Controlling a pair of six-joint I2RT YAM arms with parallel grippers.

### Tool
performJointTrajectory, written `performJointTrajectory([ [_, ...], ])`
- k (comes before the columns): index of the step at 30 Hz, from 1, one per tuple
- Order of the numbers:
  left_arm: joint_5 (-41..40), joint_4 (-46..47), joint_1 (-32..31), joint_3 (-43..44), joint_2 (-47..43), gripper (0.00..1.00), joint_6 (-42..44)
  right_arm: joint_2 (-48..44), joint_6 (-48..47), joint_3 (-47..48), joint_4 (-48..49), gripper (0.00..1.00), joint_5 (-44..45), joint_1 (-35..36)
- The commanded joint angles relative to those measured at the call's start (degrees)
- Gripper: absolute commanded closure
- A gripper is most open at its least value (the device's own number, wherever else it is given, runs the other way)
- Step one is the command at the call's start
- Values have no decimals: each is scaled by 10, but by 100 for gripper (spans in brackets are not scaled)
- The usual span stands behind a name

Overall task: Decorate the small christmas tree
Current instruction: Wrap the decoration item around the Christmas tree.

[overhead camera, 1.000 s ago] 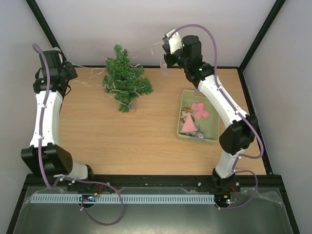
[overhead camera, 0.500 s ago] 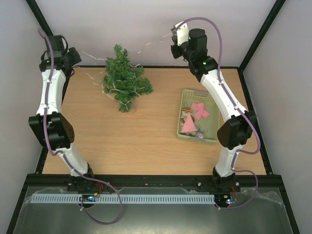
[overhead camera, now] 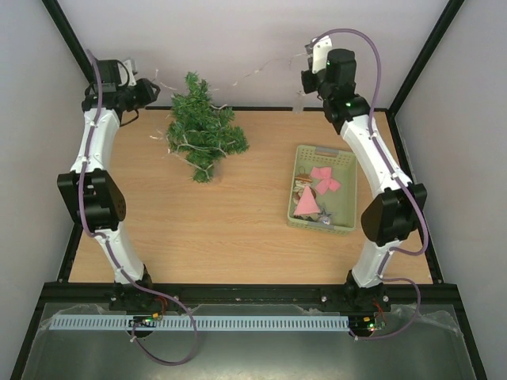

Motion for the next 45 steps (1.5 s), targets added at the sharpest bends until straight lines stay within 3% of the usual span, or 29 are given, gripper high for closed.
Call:
performJointTrajectory([
  [1, 107, -18, 1, 4, -31, 63, 1, -55, -10, -25, 31, 98, 2, -13],
  [4, 138, -27, 1, -35, -59, 54, 18, -61, -9, -30, 35, 98, -4, -18],
  [9, 203, -109, 10, -54, -66, 51, 99, -59, 5, -41, 66, 98, -58, -19],
  [11, 193, -127, 11, -76, -77, 51, 118, -58, 8, -41, 67, 98, -55, -18],
  [17, 206, -58, 22, -140, -137, 45, 88, -68, 1, -52, 55, 98, -29, -22],
  [20, 178, -37, 24, -144, -157, 44, 61, -76, 1, -50, 45, 98, -19, -27],
  [24, 69, 2, 28, -198, -211, 45, 2, -95, 0, -52, 36, 98, -10, -34],
  [31, 5, 104, 32, -415, -322, 52, -119, -120, 3, -70, 37, 98, -30, -35],
  [36, 98, 209, 32, -539, -344, 56, -181, -129, 10, -83, 43, 98, -40, -36],
  [40, 181, 379, 30, -621, -328, 54, -248, -131, 12, -86, 43, 98, -52, -35],
  [45, 212, 470, 14, -622, -246, 53, -226, -135, 11, -89, 42, 98, -62, -35],
])
